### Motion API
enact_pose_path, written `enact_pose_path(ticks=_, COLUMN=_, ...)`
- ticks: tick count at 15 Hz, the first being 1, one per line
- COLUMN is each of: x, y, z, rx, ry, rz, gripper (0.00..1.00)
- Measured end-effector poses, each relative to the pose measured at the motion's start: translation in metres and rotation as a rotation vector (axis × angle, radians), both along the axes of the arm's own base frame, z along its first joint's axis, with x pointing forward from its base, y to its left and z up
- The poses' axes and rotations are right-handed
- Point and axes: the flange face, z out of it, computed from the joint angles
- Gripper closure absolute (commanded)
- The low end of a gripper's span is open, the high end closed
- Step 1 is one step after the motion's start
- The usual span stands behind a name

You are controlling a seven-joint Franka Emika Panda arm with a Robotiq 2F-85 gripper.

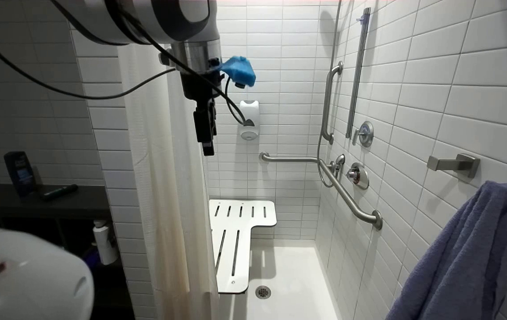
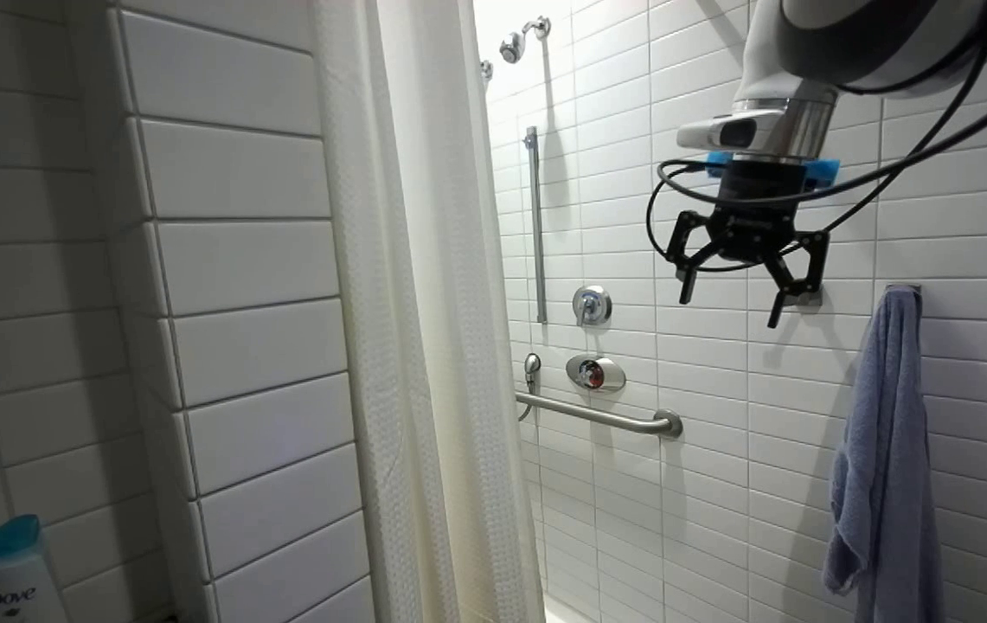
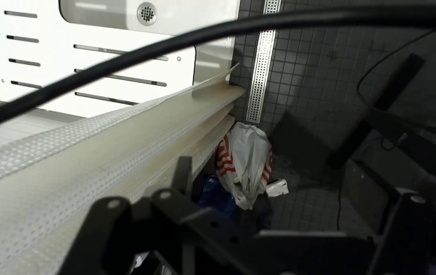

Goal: Close the curtain railing

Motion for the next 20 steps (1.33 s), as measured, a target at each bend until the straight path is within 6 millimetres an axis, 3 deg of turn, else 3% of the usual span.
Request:
enact_pose_path(ticks=6, x=0.002, y=-0.004, z=0.005, rx=-0.155, ry=-0.039, rz=0.045, gripper=0.00)
enact_pose_path(ticks=8, x=0.010, y=0.023, z=0.028, rx=-0.181, ry=-0.098, rz=0.070, gripper=0.00)
enact_pose_path(ticks=13, x=0.019, y=0.125, z=0.128, rx=-0.194, ry=-0.323, rz=0.134, gripper=0.00)
enact_pose_path(ticks=14, x=0.019, y=0.138, z=0.145, rx=-0.192, ry=-0.352, rz=0.135, gripper=0.00)
enact_pose_path(ticks=16, x=0.021, y=0.148, z=0.157, rx=-0.190, ry=-0.368, rz=0.139, gripper=0.00)
enact_pose_path(ticks=20, x=0.028, y=0.146, z=0.152, rx=-0.190, ry=-0.353, rz=0.131, gripper=0.00)
